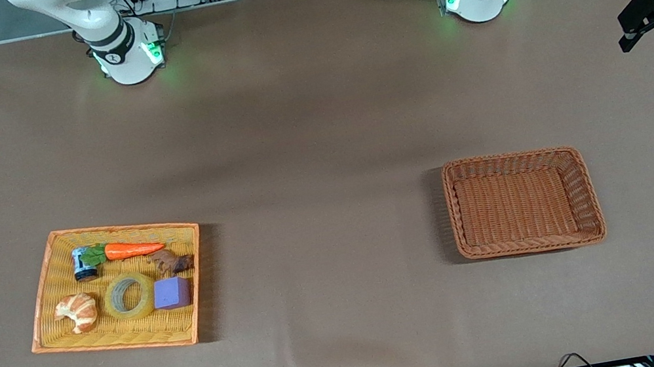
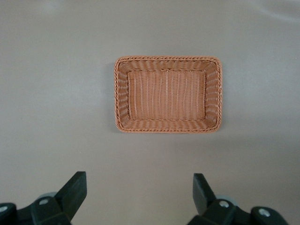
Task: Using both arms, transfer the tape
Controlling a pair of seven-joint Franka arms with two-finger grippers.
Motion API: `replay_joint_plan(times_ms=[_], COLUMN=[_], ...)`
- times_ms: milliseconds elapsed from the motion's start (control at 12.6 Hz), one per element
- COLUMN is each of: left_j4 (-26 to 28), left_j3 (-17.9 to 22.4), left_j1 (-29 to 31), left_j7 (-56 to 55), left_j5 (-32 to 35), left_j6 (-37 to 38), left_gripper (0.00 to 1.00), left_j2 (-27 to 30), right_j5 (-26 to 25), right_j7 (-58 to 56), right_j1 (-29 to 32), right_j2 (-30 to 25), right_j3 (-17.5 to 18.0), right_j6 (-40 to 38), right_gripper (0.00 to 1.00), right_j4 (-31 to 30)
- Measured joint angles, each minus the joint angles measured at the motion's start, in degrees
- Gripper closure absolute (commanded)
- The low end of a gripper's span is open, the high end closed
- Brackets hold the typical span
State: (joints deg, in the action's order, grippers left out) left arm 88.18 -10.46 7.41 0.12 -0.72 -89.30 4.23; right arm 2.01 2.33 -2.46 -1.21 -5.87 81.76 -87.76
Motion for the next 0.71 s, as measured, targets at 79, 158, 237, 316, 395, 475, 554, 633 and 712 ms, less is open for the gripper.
replay_joint_plan(times_ms=[79, 158, 237, 316, 395, 475, 554, 633, 712], left_j4=[0.0, 0.0, -0.1, -0.1, -0.1, -0.1, -0.2, -0.2, -0.2], left_j3=[0.0, 0.0, 0.1, 0.2, 0.3, 0.4, 0.5, 0.6, 0.6], left_j1=[0.0, 0.1, 0.2, 0.2, 0.2, 0.2, 0.3, 0.3, 0.3], left_j7=[0.0, 0.0, 0.0, 0.0, 0.0, 0.0, 0.0, 0.0, 0.0], left_j5=[0.0, 0.0, 0.0, 0.0, 0.0, 0.0, 0.0, 0.0, 0.0], left_j6=[0.2, 0.7, 0.9, 0.9, 1.1, 1.4, 1.8, 2.0, 2.0], left_gripper=[0.0, 0.0, 0.0, 0.0, 0.0, 0.0, 0.0, 0.0, 0.0], left_j2=[-0.2, -0.3, -0.3, -0.3, -0.3, -0.3, -0.3, -0.3, -0.4], right_j5=[0.0, 0.0, 0.0, 0.0, 0.0, 0.0, 0.0, 0.0, -0.1], right_j7=[0.0, 0.0, 0.0, 0.0, 0.0, 0.0, 0.0, 0.0, 0.0], right_j1=[0.0, 0.0, 0.0, 0.0, 0.0, 0.0, 0.0, 0.0, 0.0], right_j2=[0.0, 0.0, 0.0, 0.0, 0.0, 0.0, 0.0, 0.0, 0.0], right_j3=[0.0, 0.0, 0.1, 0.1, 0.2, 0.2, 0.2, 0.2, 0.2], right_j6=[0.2, 0.3, 0.4, 0.4, 0.5, 0.6, 0.7, 0.7, 0.7], right_gripper=[0.0, 0.0, 0.0, 0.0, 0.0, 0.0, 0.0, 0.0, 0.0], right_j4=[0.0, 0.0, 0.0, 0.0, 0.0, -0.1, -0.1, -0.2, -0.3])
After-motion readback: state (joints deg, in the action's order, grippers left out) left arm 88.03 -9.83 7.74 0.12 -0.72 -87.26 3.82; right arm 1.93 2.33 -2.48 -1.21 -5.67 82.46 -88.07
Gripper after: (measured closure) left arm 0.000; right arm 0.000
